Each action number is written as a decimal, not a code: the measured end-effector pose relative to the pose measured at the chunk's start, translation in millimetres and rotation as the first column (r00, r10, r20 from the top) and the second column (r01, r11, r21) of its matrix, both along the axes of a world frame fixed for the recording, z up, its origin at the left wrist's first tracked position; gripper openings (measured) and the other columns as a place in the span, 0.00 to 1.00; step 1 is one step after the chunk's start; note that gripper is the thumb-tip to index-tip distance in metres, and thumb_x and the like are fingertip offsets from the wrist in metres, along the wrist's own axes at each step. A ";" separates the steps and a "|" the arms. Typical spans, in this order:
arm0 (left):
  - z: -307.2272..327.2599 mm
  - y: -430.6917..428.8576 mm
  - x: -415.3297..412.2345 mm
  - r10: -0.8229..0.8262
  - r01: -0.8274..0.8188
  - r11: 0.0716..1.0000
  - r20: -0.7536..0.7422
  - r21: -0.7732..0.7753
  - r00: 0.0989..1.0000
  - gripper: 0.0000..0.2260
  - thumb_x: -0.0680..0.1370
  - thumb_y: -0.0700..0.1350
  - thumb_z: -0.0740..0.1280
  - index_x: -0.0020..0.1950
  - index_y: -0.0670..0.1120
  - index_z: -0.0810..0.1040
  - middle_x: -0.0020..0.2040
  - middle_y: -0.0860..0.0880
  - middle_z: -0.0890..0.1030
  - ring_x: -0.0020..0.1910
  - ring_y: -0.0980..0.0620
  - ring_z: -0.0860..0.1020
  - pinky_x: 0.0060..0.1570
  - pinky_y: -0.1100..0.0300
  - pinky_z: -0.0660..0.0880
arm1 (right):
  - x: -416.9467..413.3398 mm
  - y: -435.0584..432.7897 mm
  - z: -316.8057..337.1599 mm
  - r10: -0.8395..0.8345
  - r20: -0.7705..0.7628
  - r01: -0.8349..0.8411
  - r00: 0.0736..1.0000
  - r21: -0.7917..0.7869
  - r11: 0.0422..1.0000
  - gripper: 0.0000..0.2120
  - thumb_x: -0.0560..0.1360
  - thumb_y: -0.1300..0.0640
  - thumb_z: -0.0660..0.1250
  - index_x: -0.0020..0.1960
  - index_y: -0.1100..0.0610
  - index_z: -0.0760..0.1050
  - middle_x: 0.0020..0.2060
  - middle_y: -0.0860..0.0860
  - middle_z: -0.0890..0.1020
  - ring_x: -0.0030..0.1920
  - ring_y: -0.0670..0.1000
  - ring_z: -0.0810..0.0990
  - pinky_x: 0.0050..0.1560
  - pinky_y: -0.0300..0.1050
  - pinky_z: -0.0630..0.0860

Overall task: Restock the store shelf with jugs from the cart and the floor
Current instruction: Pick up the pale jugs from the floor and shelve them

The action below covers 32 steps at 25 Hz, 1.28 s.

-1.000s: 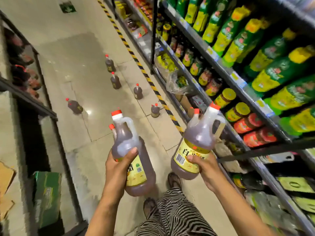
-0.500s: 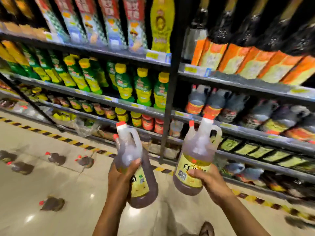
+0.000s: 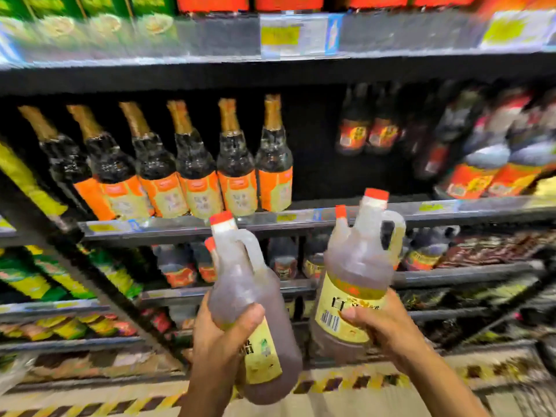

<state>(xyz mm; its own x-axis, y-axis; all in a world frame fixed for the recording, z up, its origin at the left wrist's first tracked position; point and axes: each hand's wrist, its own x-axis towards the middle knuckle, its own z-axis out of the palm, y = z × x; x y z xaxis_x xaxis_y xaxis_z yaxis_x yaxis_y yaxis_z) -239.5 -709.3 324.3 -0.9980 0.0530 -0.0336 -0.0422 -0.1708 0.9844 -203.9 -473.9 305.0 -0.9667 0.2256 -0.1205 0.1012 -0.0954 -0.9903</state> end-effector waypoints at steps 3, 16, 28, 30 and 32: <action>18.1 58.9 -13.3 -0.090 0.091 0.996 -0.038 0.017 0.995 0.40 0.49 0.60 0.80 0.56 0.45 0.76 0.47 0.46 0.85 0.45 0.49 0.83 0.42 0.57 0.77 | -6.5 54.8 14.3 -0.076 -0.061 0.076 0.995 -0.016 0.997 0.42 0.44 0.45 0.82 0.54 0.60 0.78 0.47 0.59 0.85 0.49 0.60 0.83 0.50 0.54 0.80; 71.1 182.4 -117.0 -0.145 0.136 0.988 -0.153 -0.067 0.978 0.35 0.56 0.63 0.78 0.57 0.48 0.77 0.51 0.47 0.84 0.50 0.48 0.83 0.52 0.41 0.78 | -79.4 134.1 60.8 -0.204 -0.191 0.210 0.960 0.009 0.978 0.28 0.51 0.51 0.76 0.50 0.58 0.79 0.45 0.56 0.85 0.47 0.57 0.84 0.50 0.53 0.80; 59.8 244.0 -223.7 0.039 -0.121 0.952 -0.278 -0.281 0.960 0.41 0.55 0.65 0.76 0.64 0.51 0.69 0.56 0.52 0.79 0.55 0.52 0.78 0.56 0.53 0.77 | -169.6 190.7 77.2 -0.265 -0.185 0.285 0.946 0.089 0.954 0.10 0.67 0.62 0.74 0.47 0.56 0.80 0.41 0.50 0.85 0.43 0.50 0.84 0.43 0.42 0.78; 52.7 247.1 -240.6 0.073 -0.163 0.939 -0.287 -0.304 0.955 0.44 0.55 0.65 0.76 0.66 0.51 0.67 0.59 0.50 0.78 0.57 0.49 0.77 0.57 0.49 0.76 | -182.1 195.8 74.4 -0.258 -0.169 0.277 0.951 0.106 0.955 0.12 0.66 0.62 0.75 0.49 0.58 0.80 0.39 0.49 0.85 0.41 0.48 0.83 0.41 0.40 0.78; 45.6 248.5 -254.7 0.116 -0.206 0.928 -0.285 -0.311 0.952 0.45 0.57 0.61 0.79 0.69 0.50 0.65 0.63 0.48 0.76 0.60 0.47 0.76 0.59 0.51 0.74 | -193.7 199.8 69.0 -0.230 -0.180 0.255 0.956 0.131 0.958 0.13 0.66 0.63 0.76 0.49 0.55 0.79 0.39 0.47 0.84 0.38 0.43 0.83 0.39 0.37 0.78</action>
